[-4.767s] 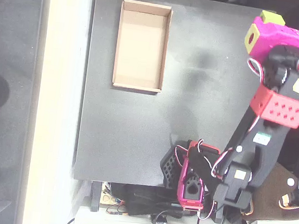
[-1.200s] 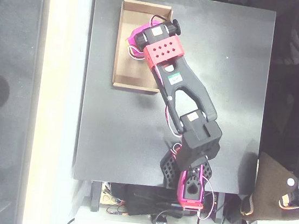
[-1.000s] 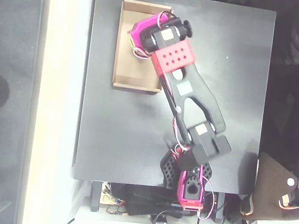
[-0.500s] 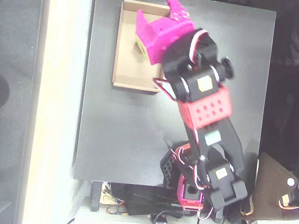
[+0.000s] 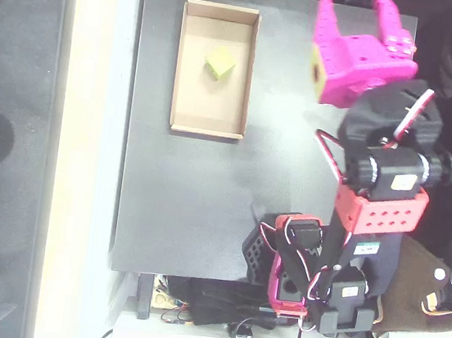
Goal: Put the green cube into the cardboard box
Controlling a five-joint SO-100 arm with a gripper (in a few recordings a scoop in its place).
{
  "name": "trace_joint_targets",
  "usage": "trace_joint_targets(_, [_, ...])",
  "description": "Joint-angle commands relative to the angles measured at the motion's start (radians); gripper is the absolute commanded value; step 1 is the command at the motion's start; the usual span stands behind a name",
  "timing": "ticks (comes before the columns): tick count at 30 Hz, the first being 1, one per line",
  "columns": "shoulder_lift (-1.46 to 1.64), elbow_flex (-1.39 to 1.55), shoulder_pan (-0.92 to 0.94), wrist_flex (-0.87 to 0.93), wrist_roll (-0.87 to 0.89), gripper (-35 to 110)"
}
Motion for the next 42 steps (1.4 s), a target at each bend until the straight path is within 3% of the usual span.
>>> trace_joint_targets(1, [0.044,-0.009,0.11,0.012,0.002,27])
trace_joint_targets(13, [0.112,0.212,0.377,0.014,0.008,26])
trace_joint_targets(23, [0.5,0.637,0.354,0.011,0.011,26])
trace_joint_targets(26, [0.584,0.738,0.272,-0.002,0.009,26])
trace_joint_targets(34, [0.706,0.85,0.121,-0.002,0.008,26])
trace_joint_targets(42, [0.834,1.008,0.11,-0.002,0.002,26])
